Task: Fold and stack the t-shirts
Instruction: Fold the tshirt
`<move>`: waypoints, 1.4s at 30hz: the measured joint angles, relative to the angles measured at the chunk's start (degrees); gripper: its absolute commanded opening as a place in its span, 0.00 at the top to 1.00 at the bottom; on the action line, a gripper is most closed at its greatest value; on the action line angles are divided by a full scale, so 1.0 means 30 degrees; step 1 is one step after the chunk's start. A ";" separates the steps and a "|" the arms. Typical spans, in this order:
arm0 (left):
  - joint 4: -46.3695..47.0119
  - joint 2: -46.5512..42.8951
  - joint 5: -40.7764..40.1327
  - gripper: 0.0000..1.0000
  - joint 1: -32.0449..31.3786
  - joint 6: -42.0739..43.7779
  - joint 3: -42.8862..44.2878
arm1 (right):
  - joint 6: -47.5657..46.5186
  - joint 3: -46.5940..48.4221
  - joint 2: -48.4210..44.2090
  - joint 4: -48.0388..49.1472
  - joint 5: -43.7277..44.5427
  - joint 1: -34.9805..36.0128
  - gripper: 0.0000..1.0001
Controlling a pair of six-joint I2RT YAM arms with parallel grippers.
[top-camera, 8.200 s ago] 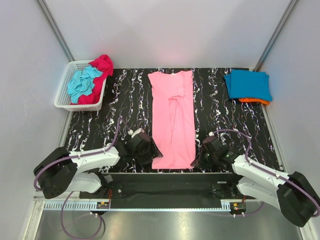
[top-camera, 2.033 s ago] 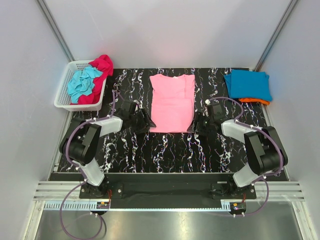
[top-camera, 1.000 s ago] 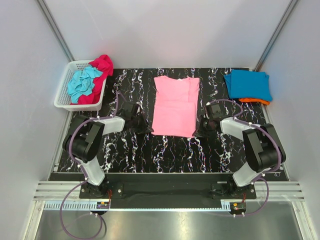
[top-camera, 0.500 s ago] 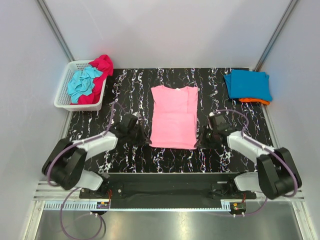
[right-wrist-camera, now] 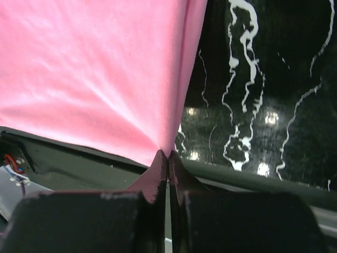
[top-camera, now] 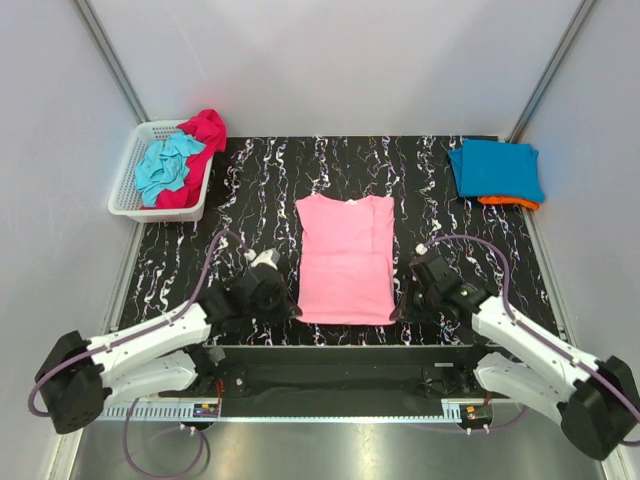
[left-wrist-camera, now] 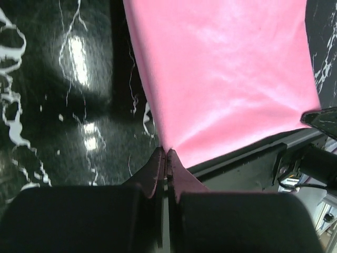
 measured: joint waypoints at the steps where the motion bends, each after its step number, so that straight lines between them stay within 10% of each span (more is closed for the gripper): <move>1: -0.0444 -0.0459 -0.0372 1.00 -0.0393 -0.0350 0.0000 | 0.0153 0.0000 -0.0583 -0.0459 0.0080 0.0095 1.00; 21: -0.5727 -0.2113 -0.5464 1.00 -0.3519 -0.2667 0.4546 | 0.1049 0.5122 -0.4852 -0.6331 0.1756 0.0466 1.00; 42: -0.7584 0.8393 -0.7482 1.00 0.1494 0.1005 1.3296 | -0.1362 1.0105 0.4131 -0.3060 0.7774 0.0270 1.00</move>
